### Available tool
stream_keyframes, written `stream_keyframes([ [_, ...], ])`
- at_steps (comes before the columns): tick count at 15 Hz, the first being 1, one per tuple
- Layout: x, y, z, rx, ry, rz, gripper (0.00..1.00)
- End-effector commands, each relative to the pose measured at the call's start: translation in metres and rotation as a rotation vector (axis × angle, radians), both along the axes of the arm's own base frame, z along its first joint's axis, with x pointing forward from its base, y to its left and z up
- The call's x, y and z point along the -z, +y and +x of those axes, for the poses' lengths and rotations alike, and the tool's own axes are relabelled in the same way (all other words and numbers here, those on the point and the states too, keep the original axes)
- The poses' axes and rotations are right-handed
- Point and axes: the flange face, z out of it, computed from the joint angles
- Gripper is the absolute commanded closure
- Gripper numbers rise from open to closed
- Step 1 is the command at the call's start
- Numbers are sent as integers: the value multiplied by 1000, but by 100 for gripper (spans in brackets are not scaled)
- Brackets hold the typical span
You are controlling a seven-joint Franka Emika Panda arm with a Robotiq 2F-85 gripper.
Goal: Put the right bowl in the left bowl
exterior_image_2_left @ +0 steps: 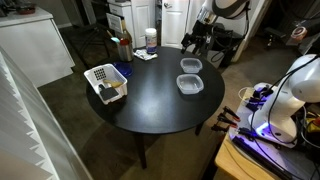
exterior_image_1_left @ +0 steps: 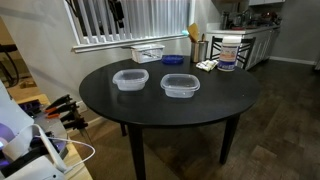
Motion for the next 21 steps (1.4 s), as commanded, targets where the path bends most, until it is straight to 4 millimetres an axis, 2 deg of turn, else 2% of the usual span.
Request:
stream_keyframes([
  [1, 0, 6, 0, -44, 42, -3, 0],
  [2, 3, 1, 0, -8, 17, -2, 0],
  [10, 3, 7, -1, -25, 35, 1, 0],
  [11, 10, 1, 7, 18, 27, 2, 0],
  [13, 19, -16, 23, 105, 5, 16, 0],
  [18, 57, -96, 72, 380, -51, 28, 0],
  [21, 85, -134, 91, 539, -41, 5, 0],
])
